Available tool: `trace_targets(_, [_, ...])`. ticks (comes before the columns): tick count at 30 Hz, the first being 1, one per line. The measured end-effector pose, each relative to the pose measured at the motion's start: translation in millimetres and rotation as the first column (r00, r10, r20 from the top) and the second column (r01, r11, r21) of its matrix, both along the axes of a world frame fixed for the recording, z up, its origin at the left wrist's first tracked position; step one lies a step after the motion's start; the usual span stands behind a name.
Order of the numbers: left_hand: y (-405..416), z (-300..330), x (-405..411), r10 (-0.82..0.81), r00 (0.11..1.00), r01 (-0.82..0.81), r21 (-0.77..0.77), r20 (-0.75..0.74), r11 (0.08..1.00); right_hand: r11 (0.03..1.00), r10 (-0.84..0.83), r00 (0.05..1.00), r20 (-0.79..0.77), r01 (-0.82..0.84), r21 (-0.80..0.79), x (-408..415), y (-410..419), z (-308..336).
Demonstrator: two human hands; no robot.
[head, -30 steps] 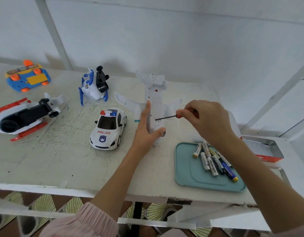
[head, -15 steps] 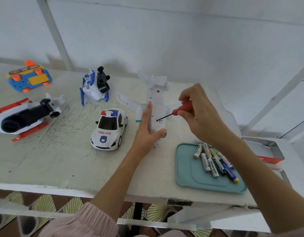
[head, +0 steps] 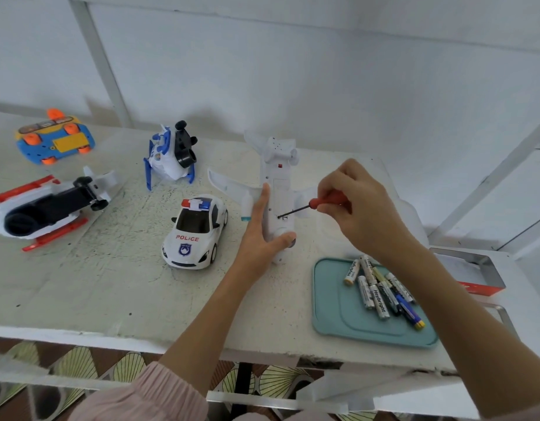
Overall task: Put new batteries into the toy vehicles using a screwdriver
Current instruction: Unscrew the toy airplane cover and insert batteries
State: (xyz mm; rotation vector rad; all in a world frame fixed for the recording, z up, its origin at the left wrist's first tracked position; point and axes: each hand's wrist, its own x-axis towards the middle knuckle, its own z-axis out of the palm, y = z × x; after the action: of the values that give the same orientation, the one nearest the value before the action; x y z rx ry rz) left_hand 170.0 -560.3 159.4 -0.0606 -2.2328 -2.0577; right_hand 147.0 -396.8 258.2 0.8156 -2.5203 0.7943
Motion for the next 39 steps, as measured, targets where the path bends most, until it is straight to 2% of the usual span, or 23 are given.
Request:
trace_targets(3, [0.6, 2.1, 0.9, -0.006, 1.0, 0.006, -0.013, -0.004, 1.0, 0.988, -0.129, 0.991, -0.025, 0.13, 0.087, -3.8, 1.0, 3.0])
trace_targets(4, [0.9, 2.0, 0.6, -0.008, 1.0, 0.008, -0.016, -0.002, 1.0, 0.986, -0.129, 0.992, -0.01, 0.129, 0.109, -3.5, 0.7, 5.2])
trace_targets(7, [0.8, 0.9, -0.1, -0.007, 1.0, 0.007, -0.01, 0.001, 1.0, 0.998, 0.009, 0.998, 0.065, -0.013, 0.06, -0.2, -0.7, 7.4])
trace_targets(9, [0.8, 0.4, -0.6, -0.004, 1.0, 0.004, -0.009, 0.003, 1.0, 0.998, 0.031, 0.998, 0.054, -0.034, 0.052, 3.0, -2.6, 7.1])
trace_targets(13, [0.8, -0.6, -1.2, -0.005, 1.0, 0.005, -0.01, -0.001, 1.0, 0.973, -0.15, 0.988, 0.045, 0.14, 0.183, 1.5, -3.7, 10.5])
trace_targets(17, [0.3, -1.6, -1.7, -0.007, 1.0, 0.007, -0.009, -0.006, 1.0, 0.993, 0.112, 0.984, 0.136, -0.114, 0.011, 5.1, -4.3, 12.8])
trace_targets(18, [0.5, -2.0, -2.1, -0.012, 1.0, 0.012, -0.008, -0.006, 1.0, 0.991, 0.13, 0.984, 0.123, -0.133, 0.012, 5.7, -4.9, 12.6])
trace_targets(21, [0.7, -2.6, -1.7, -0.019, 1.0, 0.019, 0.008, -0.009, 1.0, 0.993, -0.042, 0.998, 0.045, 0.037, 0.109, 3.7, -7.4, 11.1])
trace_targets(23, [0.2, -2.0, -0.7, -0.014, 1.0, 0.014, 0.013, -0.007, 1.0, 0.973, -0.131, 0.99, 0.051, 0.118, 0.197, -0.8, -6.2, 12.0])
trace_targets(28, [0.8, 2.0, 0.5, -0.008, 1.0, 0.008, 0.005, 0.003, 1.0, 0.991, 0.027, 0.988, 0.152, -0.047, 0.125, 1.0, 0.3, 16.4])
trace_targets(33, [1.2, 1.1, 1.1, -0.01, 1.0, 0.01, 0.012, 0.005, 1.0, 0.919, -0.219, 0.968, 0.119, 0.164, 0.359, -1.0, 5.2, 12.3])
trace_targets(36, [1.0, 1.9, 1.8, 0.007, 1.0, -0.007, 0.003, 0.004, 1.0, 0.889, -0.2, 0.966, 0.164, 0.109, 0.445, 4.3, 8.5, 9.9])
trace_targets(39, [2.0, 2.8, 1.8, -0.009, 1.0, 0.009, -0.018, -0.01, 1.0, 0.839, -0.214, 0.969, 0.124, 0.117, 0.531, 6.2, 13.3, 8.5])
